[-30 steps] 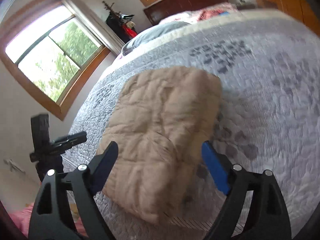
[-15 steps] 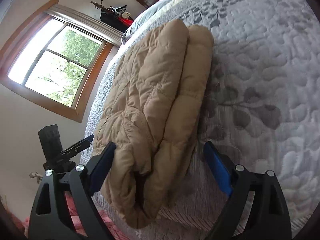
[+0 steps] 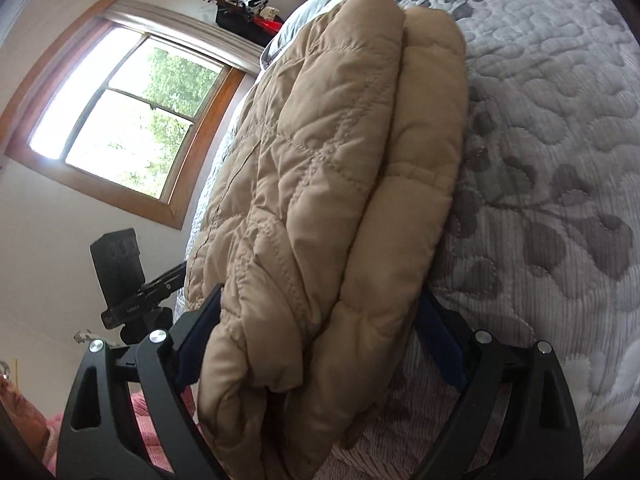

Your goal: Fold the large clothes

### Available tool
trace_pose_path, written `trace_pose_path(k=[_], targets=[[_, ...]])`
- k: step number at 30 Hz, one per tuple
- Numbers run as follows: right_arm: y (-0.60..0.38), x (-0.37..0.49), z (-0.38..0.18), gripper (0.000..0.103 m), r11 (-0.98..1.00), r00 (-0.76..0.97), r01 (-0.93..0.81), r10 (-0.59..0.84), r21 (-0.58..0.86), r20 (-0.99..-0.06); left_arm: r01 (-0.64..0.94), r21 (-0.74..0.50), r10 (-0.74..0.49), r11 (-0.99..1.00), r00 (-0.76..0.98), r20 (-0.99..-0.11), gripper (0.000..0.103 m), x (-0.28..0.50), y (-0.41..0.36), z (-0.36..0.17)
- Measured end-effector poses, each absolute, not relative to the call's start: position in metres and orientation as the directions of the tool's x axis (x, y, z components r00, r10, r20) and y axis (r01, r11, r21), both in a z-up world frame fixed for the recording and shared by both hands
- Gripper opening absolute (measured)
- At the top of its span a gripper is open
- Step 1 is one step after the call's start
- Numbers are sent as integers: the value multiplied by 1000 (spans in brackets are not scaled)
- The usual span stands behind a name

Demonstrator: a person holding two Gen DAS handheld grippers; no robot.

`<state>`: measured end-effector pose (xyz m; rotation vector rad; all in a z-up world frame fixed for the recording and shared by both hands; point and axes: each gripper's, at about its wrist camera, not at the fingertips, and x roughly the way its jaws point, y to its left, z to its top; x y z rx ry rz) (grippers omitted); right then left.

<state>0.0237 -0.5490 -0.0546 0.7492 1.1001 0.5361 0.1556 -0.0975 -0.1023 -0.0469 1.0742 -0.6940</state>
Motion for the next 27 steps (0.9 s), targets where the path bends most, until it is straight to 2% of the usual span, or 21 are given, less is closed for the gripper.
trace_pose_path(k=[5,9,12,21,23,27], targets=[[-533,35,-54,90,656,350,-58,719,752,-600,512,-376,-564,772,279,-777,79,162,-104,-104],[-527,40,-53,90,653,341,-80,728,753,-595,524,-451,-624,723,216,-751,79,168,-112,-109],[-520,43,-51,90,656,334,-98,730,748,-596,517,-497,-653,697,173,-737,84,173,-119,-116],[-493,57,-51,87,658,314,-144,738,739,-597,567,-432,-628,701,205,-751,87,164,-136,-118],[-487,59,-51,84,664,318,-157,735,731,-599,573,-422,-625,703,216,-750,83,162,-138,-118],[-480,60,-50,73,662,329,-169,736,730,-591,593,-385,-617,707,249,-747,69,151,-143,-112]])
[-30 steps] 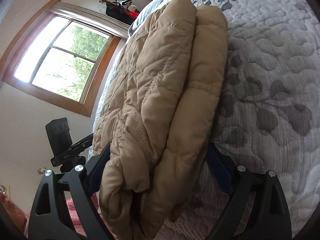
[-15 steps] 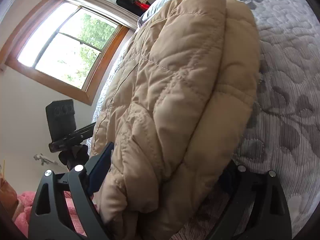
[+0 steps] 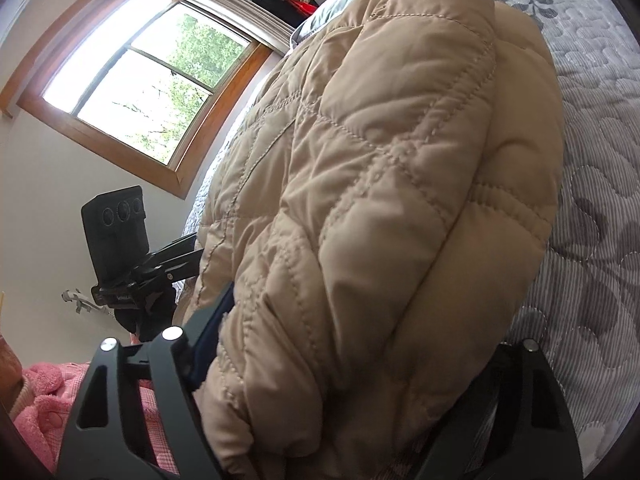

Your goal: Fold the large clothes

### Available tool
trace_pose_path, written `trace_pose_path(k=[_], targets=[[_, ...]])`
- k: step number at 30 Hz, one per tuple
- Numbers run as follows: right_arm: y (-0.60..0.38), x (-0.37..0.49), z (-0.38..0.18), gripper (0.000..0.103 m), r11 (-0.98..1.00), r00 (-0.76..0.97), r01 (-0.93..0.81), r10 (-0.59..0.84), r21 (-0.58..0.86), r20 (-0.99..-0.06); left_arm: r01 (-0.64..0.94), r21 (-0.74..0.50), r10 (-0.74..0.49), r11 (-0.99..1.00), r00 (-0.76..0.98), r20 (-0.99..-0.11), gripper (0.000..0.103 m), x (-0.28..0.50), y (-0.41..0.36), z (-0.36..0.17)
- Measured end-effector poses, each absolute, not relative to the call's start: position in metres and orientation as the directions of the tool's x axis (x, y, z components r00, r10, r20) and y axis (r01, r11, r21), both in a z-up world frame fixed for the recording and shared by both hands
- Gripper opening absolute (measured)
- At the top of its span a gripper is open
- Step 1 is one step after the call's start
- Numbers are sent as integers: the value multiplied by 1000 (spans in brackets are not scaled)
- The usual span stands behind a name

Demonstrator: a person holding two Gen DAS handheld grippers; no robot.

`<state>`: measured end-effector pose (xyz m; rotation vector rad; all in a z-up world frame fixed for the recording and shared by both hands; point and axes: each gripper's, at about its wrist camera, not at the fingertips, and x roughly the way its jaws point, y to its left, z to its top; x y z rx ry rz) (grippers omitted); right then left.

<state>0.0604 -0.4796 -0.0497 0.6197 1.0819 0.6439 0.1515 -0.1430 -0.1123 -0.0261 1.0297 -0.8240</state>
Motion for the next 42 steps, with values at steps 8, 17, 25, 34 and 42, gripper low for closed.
trace_pose_path(k=[8,17,25,34,42], targets=[[-473,58,-45,48,648,372,-217,746,730,-552,611,-375,-638,697,290,-713,50,148,-143,-105],[-436,67,-2,44,680,395,-329,730,656,-558,597,-382,-667,706,379,-641,45,152,-112,-74],[-400,121,39,44,694,398,-437,720,572,-569,564,-331,-633,757,506,-586,45,176,-87,-42],[-356,217,42,44,679,357,-528,722,509,-593,459,-307,-547,834,607,-577,45,247,-52,-40],[-322,293,-12,44,663,278,-509,730,549,-624,371,-319,-487,872,599,-635,45,303,-23,-86]])
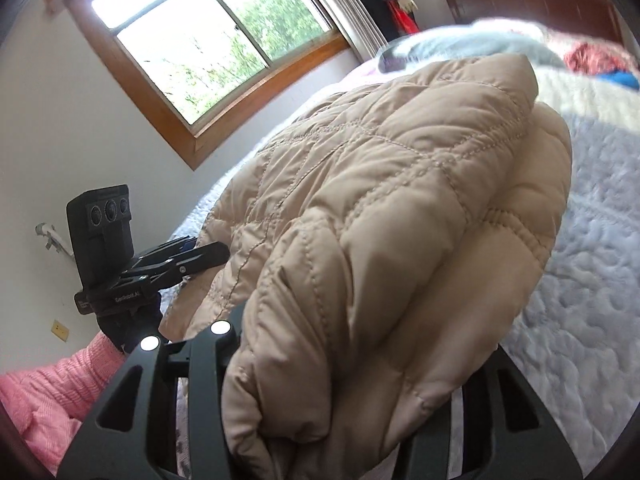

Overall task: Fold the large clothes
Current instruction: 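Lay the folded coat down with both grippers and open them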

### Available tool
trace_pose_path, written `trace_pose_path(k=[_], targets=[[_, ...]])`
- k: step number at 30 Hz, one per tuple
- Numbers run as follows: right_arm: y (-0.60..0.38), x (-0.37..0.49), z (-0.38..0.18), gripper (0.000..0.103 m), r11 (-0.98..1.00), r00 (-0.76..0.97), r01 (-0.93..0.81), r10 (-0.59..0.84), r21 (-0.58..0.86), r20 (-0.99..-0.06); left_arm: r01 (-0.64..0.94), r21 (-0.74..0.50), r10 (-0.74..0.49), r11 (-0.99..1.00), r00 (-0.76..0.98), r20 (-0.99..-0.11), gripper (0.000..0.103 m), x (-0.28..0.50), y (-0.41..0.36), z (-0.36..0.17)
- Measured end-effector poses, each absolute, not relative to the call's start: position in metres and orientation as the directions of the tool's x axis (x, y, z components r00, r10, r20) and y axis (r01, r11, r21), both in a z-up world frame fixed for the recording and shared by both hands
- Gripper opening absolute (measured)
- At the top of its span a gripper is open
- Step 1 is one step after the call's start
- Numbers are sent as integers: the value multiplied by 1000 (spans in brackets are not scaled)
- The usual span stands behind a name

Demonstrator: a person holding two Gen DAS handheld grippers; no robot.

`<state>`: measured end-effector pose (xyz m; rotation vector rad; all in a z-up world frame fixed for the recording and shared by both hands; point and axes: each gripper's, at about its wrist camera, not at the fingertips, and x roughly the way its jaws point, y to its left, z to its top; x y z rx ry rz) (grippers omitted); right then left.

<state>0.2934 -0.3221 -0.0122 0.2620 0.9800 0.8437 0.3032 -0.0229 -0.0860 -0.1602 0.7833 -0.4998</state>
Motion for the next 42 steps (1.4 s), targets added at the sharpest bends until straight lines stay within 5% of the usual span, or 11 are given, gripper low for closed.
trace_pose_path(k=[7,12,33,37,42], targets=[[-327,311,-51,66,638,221,-380,766,670,-604,404,-287,-486,869,581,-653,57,303,-26,-101],[-340,290,-38,72,691,269,-357,720,628,-639,381,-293,-472,877,565,-677,67,291,-18,-95],[-348,229,-37,68,869,371,-248,493,428,-787,296,-246,-376,923,552,-745,75,249,-3,-100],[-329,198,-8,92,930,456,-242,361,277,-813,262,-214,-328,941,562,-759,83,232,2,-84],[-306,159,12,98,961,501,-222,259,167,-826,229,-165,-274,959,614,-741,92,197,2,-64]])
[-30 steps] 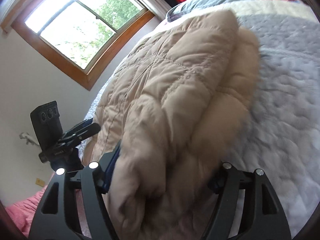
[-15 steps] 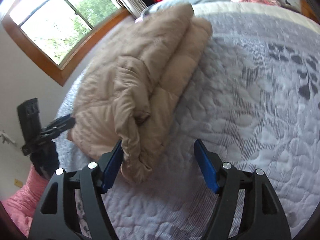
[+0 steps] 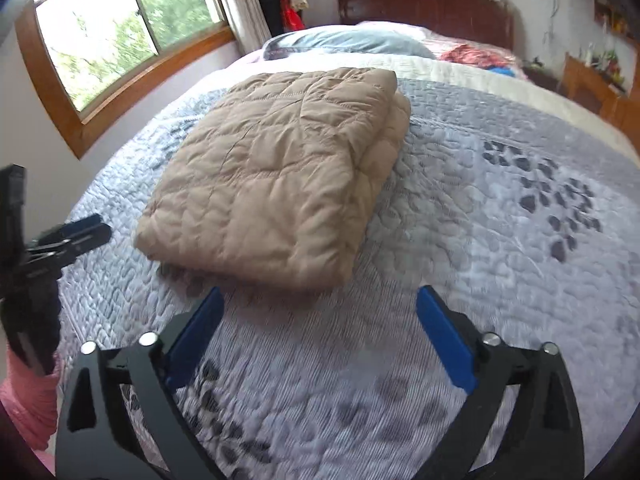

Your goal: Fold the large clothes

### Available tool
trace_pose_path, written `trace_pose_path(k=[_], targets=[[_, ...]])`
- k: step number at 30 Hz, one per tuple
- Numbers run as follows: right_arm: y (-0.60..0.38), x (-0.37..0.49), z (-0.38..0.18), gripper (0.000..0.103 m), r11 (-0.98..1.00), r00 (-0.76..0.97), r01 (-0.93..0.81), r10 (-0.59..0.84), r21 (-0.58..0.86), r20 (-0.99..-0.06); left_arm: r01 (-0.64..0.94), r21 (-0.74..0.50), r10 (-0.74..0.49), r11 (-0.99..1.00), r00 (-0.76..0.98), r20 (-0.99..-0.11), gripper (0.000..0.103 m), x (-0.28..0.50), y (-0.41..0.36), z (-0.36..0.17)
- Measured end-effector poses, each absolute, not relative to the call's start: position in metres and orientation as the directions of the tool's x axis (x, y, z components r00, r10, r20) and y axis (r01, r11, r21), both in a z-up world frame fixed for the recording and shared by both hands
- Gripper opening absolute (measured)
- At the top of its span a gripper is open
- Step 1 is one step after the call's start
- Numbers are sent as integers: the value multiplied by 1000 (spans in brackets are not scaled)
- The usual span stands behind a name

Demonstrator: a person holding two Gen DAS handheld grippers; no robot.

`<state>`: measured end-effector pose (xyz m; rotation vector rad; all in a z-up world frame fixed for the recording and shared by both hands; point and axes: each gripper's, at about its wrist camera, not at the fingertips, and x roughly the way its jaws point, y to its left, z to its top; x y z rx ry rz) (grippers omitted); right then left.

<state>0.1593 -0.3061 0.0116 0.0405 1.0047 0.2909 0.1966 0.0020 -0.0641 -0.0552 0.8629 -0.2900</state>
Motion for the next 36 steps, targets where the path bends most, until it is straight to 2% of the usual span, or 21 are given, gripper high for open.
trace_pose_path(k=[5,15,36], targets=[[-289,129,23,98,983,555,-161,162,86,-816,205,-98,-213,974,670,-712,96,165,-2,-46],[-279,85,36,98,994,568,-64,108,87,-816,187,-42,-166,981,718,-676,97,119,-6,-25],[-279,37,56,98,990,603,-73,141,121,-785,204,-17,-165,979,735,-658,97,74,-9,-20]])
